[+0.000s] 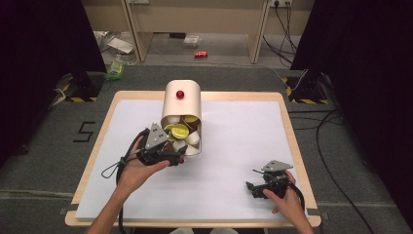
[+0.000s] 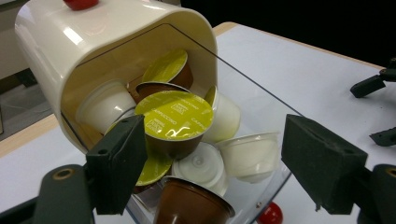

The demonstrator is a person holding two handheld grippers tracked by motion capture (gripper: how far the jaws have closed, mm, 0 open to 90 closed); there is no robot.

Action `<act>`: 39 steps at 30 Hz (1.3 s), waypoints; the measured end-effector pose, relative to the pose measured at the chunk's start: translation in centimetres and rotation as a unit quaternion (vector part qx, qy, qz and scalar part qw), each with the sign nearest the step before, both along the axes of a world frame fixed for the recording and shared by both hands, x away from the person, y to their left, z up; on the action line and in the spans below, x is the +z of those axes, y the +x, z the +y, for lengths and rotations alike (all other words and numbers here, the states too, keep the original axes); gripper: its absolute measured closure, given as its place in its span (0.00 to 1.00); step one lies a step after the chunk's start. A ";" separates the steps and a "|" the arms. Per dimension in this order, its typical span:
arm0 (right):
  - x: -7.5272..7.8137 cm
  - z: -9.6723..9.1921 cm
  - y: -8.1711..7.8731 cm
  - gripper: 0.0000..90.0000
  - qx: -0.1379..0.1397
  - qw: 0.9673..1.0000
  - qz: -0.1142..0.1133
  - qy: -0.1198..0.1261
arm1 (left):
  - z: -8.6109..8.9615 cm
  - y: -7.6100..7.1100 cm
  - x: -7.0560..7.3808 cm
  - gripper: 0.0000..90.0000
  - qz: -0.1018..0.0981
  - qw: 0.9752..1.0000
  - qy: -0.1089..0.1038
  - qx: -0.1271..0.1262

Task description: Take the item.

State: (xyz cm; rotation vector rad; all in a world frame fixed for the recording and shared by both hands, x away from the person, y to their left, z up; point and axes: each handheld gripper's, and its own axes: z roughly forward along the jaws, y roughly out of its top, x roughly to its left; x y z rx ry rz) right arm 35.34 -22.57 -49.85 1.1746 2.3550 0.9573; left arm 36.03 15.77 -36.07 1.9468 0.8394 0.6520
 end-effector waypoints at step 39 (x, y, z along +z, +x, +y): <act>0.0 0.0 0.0 0.00 0.000 1.000 0.000 0.000 | -0.9 3.9 0.0 0.31 0.020 0.999 0.028 0.014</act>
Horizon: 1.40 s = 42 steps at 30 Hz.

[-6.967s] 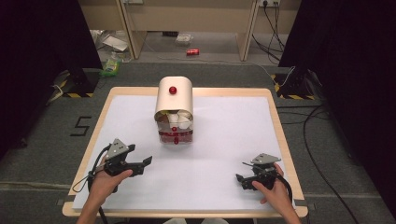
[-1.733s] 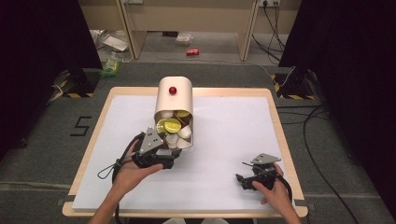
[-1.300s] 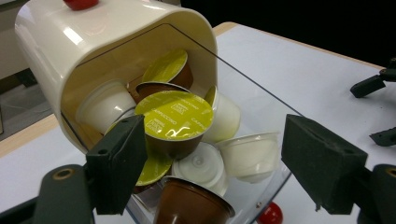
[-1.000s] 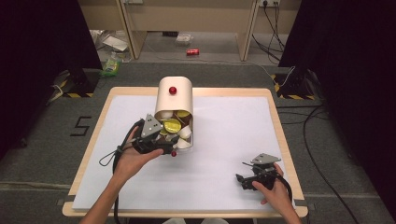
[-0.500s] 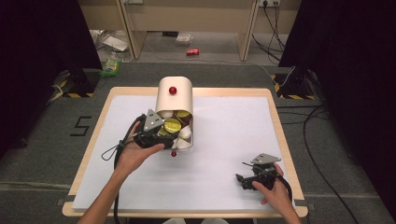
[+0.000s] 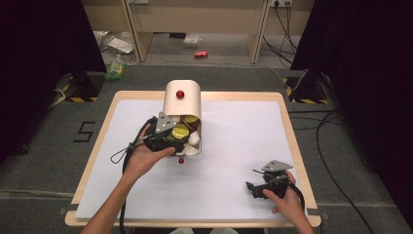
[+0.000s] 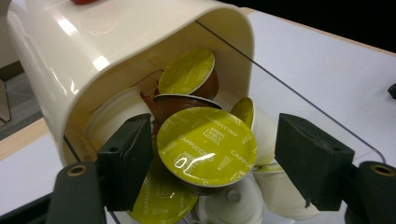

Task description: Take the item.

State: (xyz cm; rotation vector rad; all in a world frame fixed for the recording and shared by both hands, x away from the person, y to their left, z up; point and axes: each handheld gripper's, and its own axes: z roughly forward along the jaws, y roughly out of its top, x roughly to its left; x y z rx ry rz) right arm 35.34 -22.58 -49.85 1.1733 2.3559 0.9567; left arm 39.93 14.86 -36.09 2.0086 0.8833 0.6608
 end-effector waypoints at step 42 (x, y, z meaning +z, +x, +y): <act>0.0 0.0 0.0 0.00 0.001 1.000 -0.001 -0.001 | 2.3 -1.6 2.6 0.42 0.017 0.999 -0.032 -0.034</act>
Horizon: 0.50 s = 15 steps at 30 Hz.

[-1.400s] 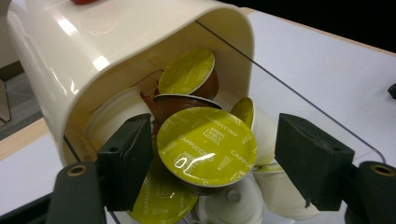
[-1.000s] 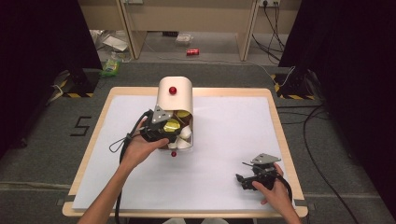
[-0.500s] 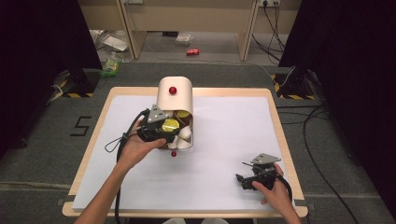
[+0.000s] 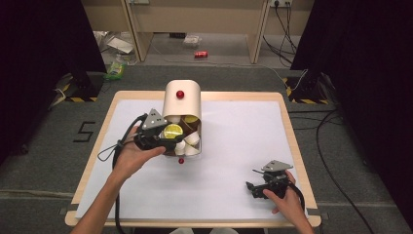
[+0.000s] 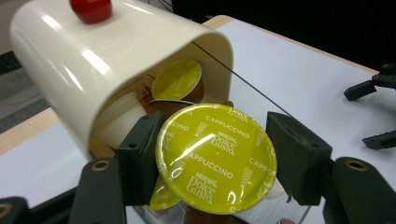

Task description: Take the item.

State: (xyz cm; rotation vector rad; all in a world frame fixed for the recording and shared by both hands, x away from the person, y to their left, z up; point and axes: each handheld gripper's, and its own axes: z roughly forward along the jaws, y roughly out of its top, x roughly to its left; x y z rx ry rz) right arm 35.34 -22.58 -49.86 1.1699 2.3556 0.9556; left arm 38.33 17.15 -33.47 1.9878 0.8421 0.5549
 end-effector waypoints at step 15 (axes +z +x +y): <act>0.0 0.0 0.0 0.00 0.000 1.000 0.000 0.000 | 3.5 -0.5 0.6 0.43 -0.009 0.999 -0.015 0.029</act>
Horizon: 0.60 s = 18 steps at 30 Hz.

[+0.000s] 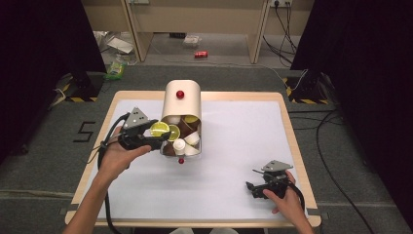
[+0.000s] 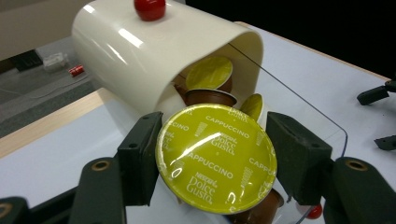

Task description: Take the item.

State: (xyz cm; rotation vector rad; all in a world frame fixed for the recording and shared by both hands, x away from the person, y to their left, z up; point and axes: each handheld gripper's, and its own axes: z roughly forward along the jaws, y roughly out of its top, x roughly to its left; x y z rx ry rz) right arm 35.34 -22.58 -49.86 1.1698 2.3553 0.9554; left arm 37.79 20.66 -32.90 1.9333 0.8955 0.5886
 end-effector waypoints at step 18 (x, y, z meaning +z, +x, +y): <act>0.0 0.0 0.0 0.00 0.000 1.000 0.000 0.000 | 4.1 0.0 -1.0 0.43 -0.003 0.998 -0.008 0.055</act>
